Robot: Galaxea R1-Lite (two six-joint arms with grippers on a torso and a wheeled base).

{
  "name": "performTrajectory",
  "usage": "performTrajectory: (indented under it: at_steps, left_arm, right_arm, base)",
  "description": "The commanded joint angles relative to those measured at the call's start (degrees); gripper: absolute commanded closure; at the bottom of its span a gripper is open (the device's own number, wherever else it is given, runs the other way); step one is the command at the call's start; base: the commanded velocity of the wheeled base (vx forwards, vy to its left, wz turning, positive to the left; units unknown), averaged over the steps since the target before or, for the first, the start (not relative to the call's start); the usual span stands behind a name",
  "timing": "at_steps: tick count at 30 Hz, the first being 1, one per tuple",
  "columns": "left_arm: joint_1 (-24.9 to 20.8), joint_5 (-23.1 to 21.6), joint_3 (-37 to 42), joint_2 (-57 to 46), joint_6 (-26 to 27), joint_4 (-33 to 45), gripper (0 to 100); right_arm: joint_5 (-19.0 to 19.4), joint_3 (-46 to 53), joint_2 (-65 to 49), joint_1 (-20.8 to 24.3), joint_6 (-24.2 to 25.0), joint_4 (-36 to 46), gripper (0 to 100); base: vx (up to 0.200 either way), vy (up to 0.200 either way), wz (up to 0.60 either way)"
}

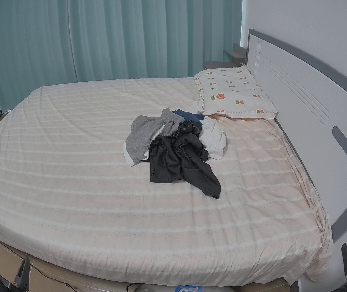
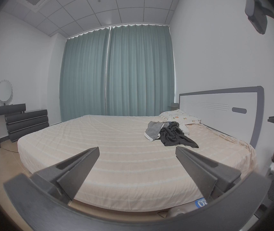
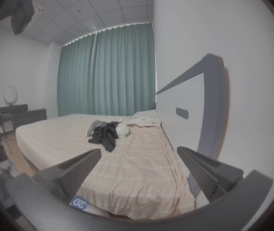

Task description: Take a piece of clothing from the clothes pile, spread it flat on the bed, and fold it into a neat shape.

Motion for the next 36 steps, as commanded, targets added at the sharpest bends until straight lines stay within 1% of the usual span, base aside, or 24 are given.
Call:
performTrajectory:
  at_steps: [1,2,3,4,6,8,9,10,11,12,13,14,15,16,17,19,21,23,24,26,27,28,32,36]
  left_arm:
    - [0.01,-0.02,0.84,-0.22,-0.02,0.0,0]
    - [0.01,-0.02,0.84,-0.22,-0.02,0.0,0]
    - [0.01,-0.02,0.84,-0.22,-0.02,0.0,0]
    - [0.01,-0.02,0.84,-0.22,-0.02,0.0,0]
    - [0.01,-0.02,0.84,-0.22,-0.11,0.0,0]
    - [0.01,-0.02,0.84,-0.22,-0.02,0.0,0]
    - [0.01,-0.02,0.84,-0.22,-0.02,0.0,0]
    - [0.01,-0.02,0.84,-0.22,-0.02,0.0,0]
    - [0.01,-0.02,0.84,-0.22,-0.02,0.0,0]
    - [0.01,-0.02,0.84,-0.22,-0.11,0.0,0]
    - [0.01,-0.02,0.84,-0.22,-0.02,0.0,0]
    - [0.01,-0.02,0.84,-0.22,-0.02,0.0,0]
    - [0.01,-0.02,0.84,-0.22,-0.02,0.0,0]
    - [0.01,-0.02,0.84,-0.22,-0.02,0.0,0]
    - [0.01,-0.02,0.84,-0.22,-0.02,0.0,0]
    - [0.01,-0.02,0.84,-0.22,-0.02,0.0,0]
    - [0.01,-0.02,0.84,-0.22,-0.02,0.0,0]
    - [0.01,-0.02,0.84,-0.22,-0.02,0.0,0]
    - [0.01,-0.02,0.84,-0.22,-0.02,0.0,0]
    - [0.01,-0.02,0.84,-0.22,-0.02,0.0,0]
    - [0.01,-0.02,0.84,-0.22,-0.02,0.0,0]
    - [0.01,-0.02,0.84,-0.22,-0.02,0.0,0]
    - [0.01,-0.02,0.84,-0.22,-0.02,0.0,0]
    - [0.01,-0.02,0.84,-0.22,-0.11,0.0,0]
  right_arm:
    - [4.9,-17.88,14.7,1.45,-0.22,2.46,0]
    - [6.57,-17.35,17.16,1.54,-2.85,3.25,0]
    - [6.57,-17.35,17.16,1.54,-2.85,3.25,0]
    - [8.85,-15.06,23.4,1.45,-5.93,3.43,0]
    - [10.7,-13.83,31.58,2.07,-5.14,2.29,0]
    - [11.75,-13.66,39.66,3.74,-4.61,0.09,0]
    - [11.84,-13.66,42.21,4.62,-4.52,-0.79,0]
    - [11.84,-14.01,48.19,7.08,-3.91,-3.34,0]
    - [11.84,-14.1,48.89,7.34,-3.82,-3.69,0]
    - [11.49,-14.89,58.21,9.8,-1.01,-9.4,0]
    - [11.49,-14.98,59.62,9.98,-0.39,-10.55,0]
    - [10.96,-15.68,66.82,11.03,3.04,-17.31,0]
    - [10.79,-15.77,67.96,11.21,3.56,-18.63,0]
    - [9.29,-16.38,74.73,12.26,5.5,-24.79,0]
    - [7.97,-17.44,78.95,12.88,6.11,-28.3,0]
    - [5.25,-20.07,86.42,13.85,6.99,-33.13,0]
    - [3.67,-23.24,93.54,14.9,8.75,-36.3,0]
    - [3.05,-26.84,99.78,16.22,11.39,-37.44,0]
    - [3.05,-27.46,100.66,16.4,11.82,-37.53,0]
    - [2.17,-34.05,107.69,17.98,15.78,-37.53,0]
    - [2.0,-34.75,108.39,18.06,16.22,-37.44,0]
    - [0.24,-39.06,112.17,18.94,18.15,-37.09,0]
    - [-1.61,-47.06,119.82,19.82,20.88,-36.91,0]
    - [-1.78,-52.15,124.83,20.7,22.64,-36.12,0]
  base:
    - [0.0,0.0,0.0]
    - [0.0,0.0,0.0]
    - [0.0,0.0,0.0]
    - [0.0,0.0,0.0]
    - [0.0,0.0,0.0]
    - [0.0,0.0,0.0]
    - [0.0,0.0,0.0]
    - [0.0,0.0,0.0]
    - [0.0,0.0,0.0]
    - [0.0,0.0,0.0]
    - [0.0,0.0,0.0]
    - [0.0,0.0,0.0]
    - [0.0,0.0,0.0]
    - [0.0,0.0,0.0]
    - [0.0,0.0,0.0]
    - [0.0,0.0,0.0]
    - [0.0,0.0,0.0]
    - [0.0,0.0,0.0]
    - [0.0,0.0,0.0]
    - [0.0,0.0,0.0]
    - [0.0,0.0,0.0]
    - [0.0,0.0,0.0]
    - [0.0,0.0,0.0]
    - [0.0,0.0,0.0]
